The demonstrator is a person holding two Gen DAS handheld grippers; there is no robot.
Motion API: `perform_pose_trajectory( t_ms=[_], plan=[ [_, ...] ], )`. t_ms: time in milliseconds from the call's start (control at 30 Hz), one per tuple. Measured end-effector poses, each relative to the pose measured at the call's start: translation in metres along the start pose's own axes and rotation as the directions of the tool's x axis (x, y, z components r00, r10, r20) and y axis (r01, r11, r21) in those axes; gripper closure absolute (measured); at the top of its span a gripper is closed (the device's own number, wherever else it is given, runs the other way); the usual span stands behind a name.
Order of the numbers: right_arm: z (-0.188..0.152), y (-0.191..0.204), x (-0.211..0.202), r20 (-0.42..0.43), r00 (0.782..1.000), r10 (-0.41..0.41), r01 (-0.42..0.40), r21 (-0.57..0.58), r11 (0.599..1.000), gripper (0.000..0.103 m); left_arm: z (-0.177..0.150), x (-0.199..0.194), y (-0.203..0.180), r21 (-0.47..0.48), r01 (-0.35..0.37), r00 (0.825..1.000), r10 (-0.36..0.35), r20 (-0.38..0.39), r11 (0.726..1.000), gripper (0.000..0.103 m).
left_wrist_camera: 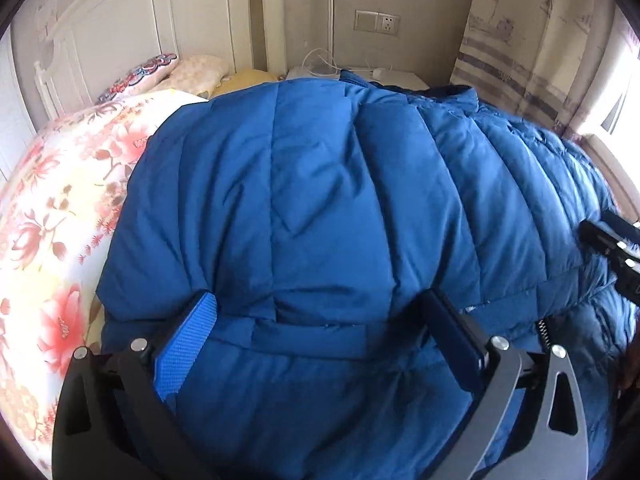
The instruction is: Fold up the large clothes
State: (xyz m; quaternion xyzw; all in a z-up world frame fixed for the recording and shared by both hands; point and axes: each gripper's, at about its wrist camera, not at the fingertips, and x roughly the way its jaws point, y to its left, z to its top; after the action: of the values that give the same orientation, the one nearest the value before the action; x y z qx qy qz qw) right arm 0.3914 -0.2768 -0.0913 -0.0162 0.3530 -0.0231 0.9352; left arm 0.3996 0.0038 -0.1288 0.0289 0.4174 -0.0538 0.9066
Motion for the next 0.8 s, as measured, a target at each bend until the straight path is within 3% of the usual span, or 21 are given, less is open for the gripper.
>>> perform_pose_trajectory(
  t_ms=[100, 267, 300, 367, 433, 500, 533, 633, 733, 767, 800],
  plan=[
    [-0.002, -0.002, -0.012, 0.067, 0.996, -0.053, 0.051, 0.022, 0.998, 0.026, 0.0, 0.0, 0.0, -0.009, 0.011, 1.0, -0.011, 0.001, 1.0, 0.002],
    [-0.006, -0.032, -0.023, 0.097, 0.987, -0.126, 0.106, 0.188, 0.976, 0.026, -0.003, 0.0, 0.003, -0.012, 0.013, 1.0, -0.013, 0.001, 1.0, 0.002],
    [-0.006, -0.035, -0.025, 0.081, 0.991, -0.103, 0.084, 0.207, 0.975, 0.026, -0.003, 0.0, 0.003, -0.014, 0.015, 1.0, -0.015, 0.001, 1.0, 0.002],
    [-0.011, -0.032, -0.031, -0.002, 0.999, 0.042, -0.04, 0.244, 0.969, 0.024, -0.004, 0.0, 0.003, -0.018, 0.018, 1.0, -0.018, 0.001, 1.0, 0.002],
    [-0.018, -0.006, -0.039, -0.105, 0.991, 0.078, -0.065, 0.122, 0.99, 0.019, -0.004, 0.0, 0.004, -0.021, 0.021, 1.0, -0.021, 0.002, 1.0, 0.002],
    [-0.033, 0.017, -0.039, -0.175, 0.982, 0.066, -0.069, -0.01, 0.998, 0.007, -0.005, 0.0, 0.003, -0.02, 0.019, 1.0, -0.019, 0.002, 1.0, 0.002],
    [-0.044, 0.026, -0.03, -0.241, 0.969, 0.049, -0.067, -0.067, 0.995, 0.007, -0.005, 0.0, 0.003, -0.02, 0.019, 1.0, -0.019, 0.002, 1.0, 0.002],
    [-0.052, 0.018, -0.026, -0.236, 0.968, 0.088, -0.097, -0.025, 0.995, 0.005, -0.005, -0.002, 0.004, -0.025, 0.024, 1.0, -0.024, 0.006, 0.999, 0.002],
    [-0.05, 0.007, -0.042, -0.212, 0.974, 0.075, -0.074, 0.015, 0.997, 0.006, -0.015, -0.016, 0.013, -0.08, 0.008, 0.999, -0.01, -0.03, 0.997, 0.003],
    [-0.05, 0.003, -0.05, -0.184, 0.979, 0.089, -0.085, 0.027, 0.996, 0.006, -0.021, -0.025, 0.015, -0.106, 0.044, 0.999, -0.046, -0.02, 0.993, 0.003],
    [-0.053, -0.003, -0.059, -0.155, 0.983, 0.099, -0.093, 0.042, 0.995, 0.005, -0.033, -0.044, 0.017, -0.136, 0.152, 0.988, -0.151, 0.017, 0.979, 0.002]
  ],
)
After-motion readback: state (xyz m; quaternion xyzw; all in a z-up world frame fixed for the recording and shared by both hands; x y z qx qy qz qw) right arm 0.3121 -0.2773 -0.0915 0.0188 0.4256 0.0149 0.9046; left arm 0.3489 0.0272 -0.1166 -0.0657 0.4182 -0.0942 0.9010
